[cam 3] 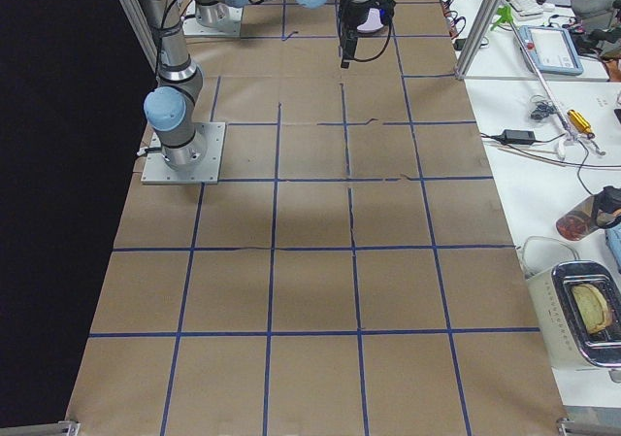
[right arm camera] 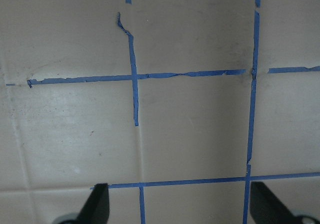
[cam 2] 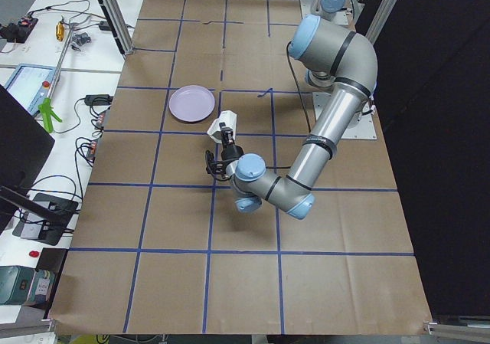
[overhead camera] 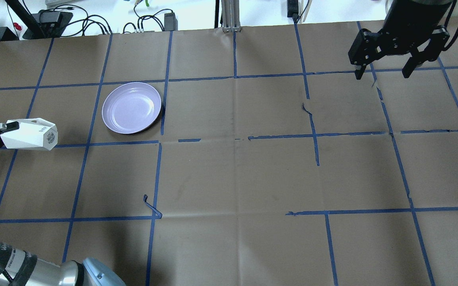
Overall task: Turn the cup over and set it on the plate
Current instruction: 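Lift the white cup with the left gripper and rotate it upright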
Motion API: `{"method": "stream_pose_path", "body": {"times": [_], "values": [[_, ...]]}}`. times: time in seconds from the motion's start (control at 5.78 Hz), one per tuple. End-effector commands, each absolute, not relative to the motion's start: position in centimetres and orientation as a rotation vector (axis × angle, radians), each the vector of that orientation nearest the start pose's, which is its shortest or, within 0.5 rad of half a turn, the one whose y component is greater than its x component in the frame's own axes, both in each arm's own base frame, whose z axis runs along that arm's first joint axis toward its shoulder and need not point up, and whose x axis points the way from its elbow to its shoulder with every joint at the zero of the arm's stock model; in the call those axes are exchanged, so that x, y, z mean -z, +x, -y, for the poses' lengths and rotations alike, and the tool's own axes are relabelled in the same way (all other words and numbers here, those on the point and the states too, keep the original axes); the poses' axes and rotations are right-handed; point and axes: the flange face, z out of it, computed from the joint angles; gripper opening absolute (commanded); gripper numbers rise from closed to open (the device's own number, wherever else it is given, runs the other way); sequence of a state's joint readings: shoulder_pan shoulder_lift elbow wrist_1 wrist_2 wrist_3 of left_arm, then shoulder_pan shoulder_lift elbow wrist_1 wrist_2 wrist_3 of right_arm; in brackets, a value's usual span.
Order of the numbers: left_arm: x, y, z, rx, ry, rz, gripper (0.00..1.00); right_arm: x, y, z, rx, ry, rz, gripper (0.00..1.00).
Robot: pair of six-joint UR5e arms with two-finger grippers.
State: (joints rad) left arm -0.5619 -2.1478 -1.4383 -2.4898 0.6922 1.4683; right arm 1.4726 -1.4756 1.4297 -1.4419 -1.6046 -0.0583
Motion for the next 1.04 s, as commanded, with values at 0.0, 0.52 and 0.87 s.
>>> {"method": "stream_pose_path", "body": {"times": [0.0,0.52,0.87], "values": [[-34.4,32.0,46.3,-0.243,0.339,1.802,0.00,-49.6,7.8,53.3,-0.135,0.061,-3.165,1.00],[-39.9,20.1,57.7,-0.109,0.380,2.339,0.00,-49.6,7.8,53.3,-0.135,0.061,-3.165,1.00],[-42.1,5.2,63.1,-0.164,0.319,2.744,0.00,-49.6,7.8,53.3,-0.135,0.061,-3.165,1.00]]}}
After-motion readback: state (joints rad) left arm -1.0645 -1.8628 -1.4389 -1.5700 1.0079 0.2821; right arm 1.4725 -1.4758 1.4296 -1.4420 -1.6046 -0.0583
